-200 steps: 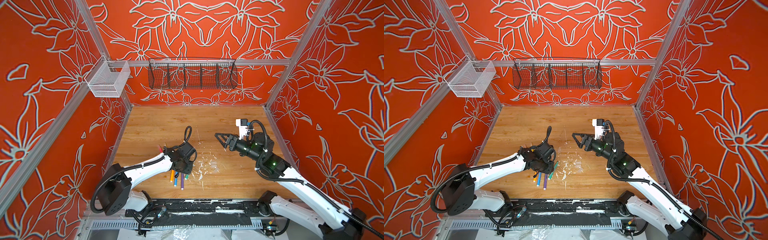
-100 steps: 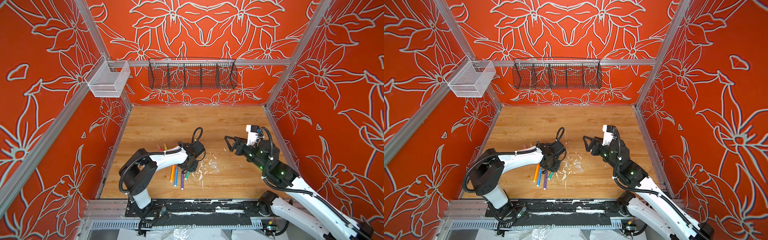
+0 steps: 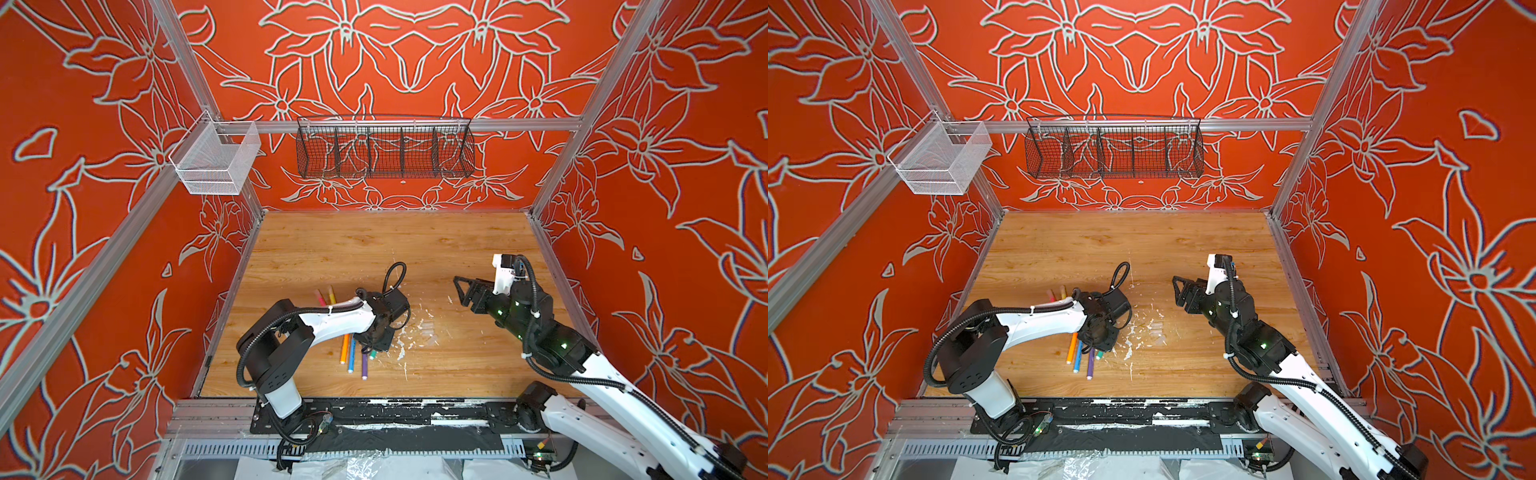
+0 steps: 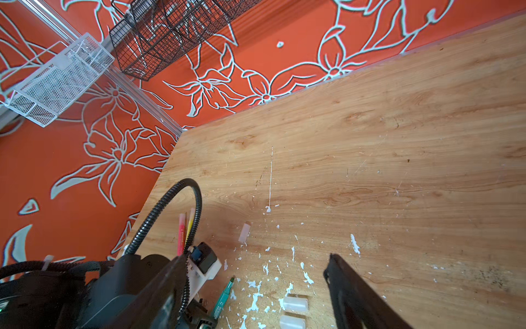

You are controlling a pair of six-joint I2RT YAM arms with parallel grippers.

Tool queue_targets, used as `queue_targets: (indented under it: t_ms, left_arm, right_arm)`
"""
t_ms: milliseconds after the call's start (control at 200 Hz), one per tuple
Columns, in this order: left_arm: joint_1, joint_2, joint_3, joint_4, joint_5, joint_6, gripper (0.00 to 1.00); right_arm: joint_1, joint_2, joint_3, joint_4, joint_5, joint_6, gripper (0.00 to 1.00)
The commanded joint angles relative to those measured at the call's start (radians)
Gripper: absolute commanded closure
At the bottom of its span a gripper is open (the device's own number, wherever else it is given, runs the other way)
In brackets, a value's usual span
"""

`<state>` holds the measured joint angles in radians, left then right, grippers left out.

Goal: Insert the pens into the pen caps
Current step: 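Lower the left gripper over the green marker and close on it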

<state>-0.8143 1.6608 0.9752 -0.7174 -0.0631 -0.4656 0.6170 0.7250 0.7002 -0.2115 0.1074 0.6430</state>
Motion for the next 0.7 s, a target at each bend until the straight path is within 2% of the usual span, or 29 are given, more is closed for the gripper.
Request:
queue_targets:
  t_ms: [0, 240, 695]
  left_arm:
    - [-0.008, -0.055, -0.029, -0.002, 0.018, -0.022, 0.71]
    - [-0.008, -0.057, -0.103, 0.082, 0.064, -0.031, 0.72]
    - [-0.017, -0.007, -0.101, 0.076, 0.034, -0.042, 0.8]
  right_arm:
    - [0.0, -0.025, -0.004, -0.022, 0.019, 0.0, 0.2]
    - [0.0, -0.033, -0.008, -0.033, 0.019, 0.004, 0.2]
    - [0.0, -0.02, 0.001, -0.029, -0.012, 0.018, 0.21]
